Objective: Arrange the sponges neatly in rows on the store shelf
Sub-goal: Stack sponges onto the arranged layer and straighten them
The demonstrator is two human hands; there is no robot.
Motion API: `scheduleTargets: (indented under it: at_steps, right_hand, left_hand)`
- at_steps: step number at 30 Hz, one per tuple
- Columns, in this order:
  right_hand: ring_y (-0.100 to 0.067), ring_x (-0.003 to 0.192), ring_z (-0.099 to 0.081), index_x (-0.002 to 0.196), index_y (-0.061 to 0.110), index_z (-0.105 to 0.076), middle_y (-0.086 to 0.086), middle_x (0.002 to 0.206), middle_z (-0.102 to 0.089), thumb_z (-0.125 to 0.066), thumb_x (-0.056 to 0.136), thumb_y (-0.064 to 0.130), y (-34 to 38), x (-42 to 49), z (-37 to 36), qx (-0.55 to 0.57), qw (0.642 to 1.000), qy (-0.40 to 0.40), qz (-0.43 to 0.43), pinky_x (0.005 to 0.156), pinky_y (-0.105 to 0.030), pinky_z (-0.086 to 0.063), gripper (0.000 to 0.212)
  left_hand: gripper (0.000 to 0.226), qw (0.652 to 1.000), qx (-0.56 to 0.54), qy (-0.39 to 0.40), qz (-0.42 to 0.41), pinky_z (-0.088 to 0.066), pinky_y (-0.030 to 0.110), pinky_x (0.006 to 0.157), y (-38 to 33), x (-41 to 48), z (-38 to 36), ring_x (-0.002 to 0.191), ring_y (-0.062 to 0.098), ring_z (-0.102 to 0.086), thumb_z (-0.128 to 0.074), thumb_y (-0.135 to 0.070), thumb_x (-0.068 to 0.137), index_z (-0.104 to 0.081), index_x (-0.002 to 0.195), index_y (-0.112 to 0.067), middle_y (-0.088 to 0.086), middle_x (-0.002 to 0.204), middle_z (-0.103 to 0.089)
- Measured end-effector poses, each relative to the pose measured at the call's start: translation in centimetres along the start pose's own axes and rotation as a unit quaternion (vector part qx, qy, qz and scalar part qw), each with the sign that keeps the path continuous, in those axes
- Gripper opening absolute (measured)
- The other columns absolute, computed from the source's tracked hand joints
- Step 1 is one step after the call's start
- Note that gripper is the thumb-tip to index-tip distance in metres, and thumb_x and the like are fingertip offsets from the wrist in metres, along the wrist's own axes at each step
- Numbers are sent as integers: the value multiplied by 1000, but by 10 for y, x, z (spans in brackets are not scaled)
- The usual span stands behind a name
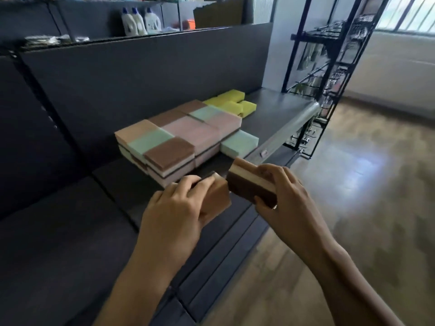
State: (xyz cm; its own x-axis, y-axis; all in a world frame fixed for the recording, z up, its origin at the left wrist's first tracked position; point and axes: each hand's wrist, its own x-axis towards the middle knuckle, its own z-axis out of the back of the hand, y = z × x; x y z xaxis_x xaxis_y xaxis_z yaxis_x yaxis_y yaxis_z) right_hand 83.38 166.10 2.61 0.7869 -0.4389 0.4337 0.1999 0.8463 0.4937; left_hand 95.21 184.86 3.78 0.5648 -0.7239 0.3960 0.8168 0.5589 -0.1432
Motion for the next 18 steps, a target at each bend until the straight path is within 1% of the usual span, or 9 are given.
scheduleTargets:
  at_steps: [3,6,8,11,14,16,18]
  right_hand:
    - [-22,110,-58,132,26,-47,1,127,-55,-76,78,17,-37,8,19,-5,1000,0,-4,83,-42,-56,63]
    - [-22,109,-58,132,26,-48,0,125,-57,-77,77,15,-69,19,34,-9,1000,-9,-11,83,-42,-56,63]
    - [-22,108,-58,131,25,-48,-1,125,-57,-78,77,15,-88,27,41,-10,1000,-15,-16,82,-42,-57,63]
    - [-23,107,-58,131,25,-49,0,125,-57,-78,77,15,-113,42,44,-8,999,-22,-34,82,-42,-56,62]
    - [-23,108,-58,131,24,-49,-1,125,-57,-78,77,14,-134,65,41,-14,999,-29,-39,84,-37,-56,63]
    - [-23,108,-57,132,22,-50,-2,125,-57,-78,76,14,-148,85,38,-17,998,-31,-44,83,-33,-55,63]
    - [-23,110,-57,132,22,-50,-2,127,-56,-79,76,14,-163,108,36,-23,998,-37,-42,84,-35,-56,64]
  left_hand:
    - [78,1000,-6,7,-8,-51,39,80,-30,28,-18,101,20,-60,-84,-25,70,-45,138,-33,-10,122,-56]
    - [78,1000,-8,6,-16,-50,40,78,-54,54,-35,98,21,-61,-85,-21,66,-49,135,-31,-9,120,-57]
    - [77,1000,-7,6,-22,-50,40,76,-65,71,-44,97,22,-62,-87,-21,65,-51,132,-29,-7,118,-59]
    - [76,999,-2,10,-32,-51,40,78,-76,99,-57,97,21,-62,-84,-19,66,-50,133,-29,-7,118,-59]
    - [77,999,-2,10,-39,-51,40,82,-81,131,-68,99,21,-61,-81,-14,67,-50,135,-27,-5,118,-60]
    - [76,999,-4,11,-41,-49,38,85,-81,157,-77,102,19,-60,-79,-17,70,-47,139,-28,-6,120,-59]
    - [75,999,-12,8,-48,-49,37,86,-80,186,-88,104,18,-59,-75,-20,74,-44,141,-30,-7,123,-57]
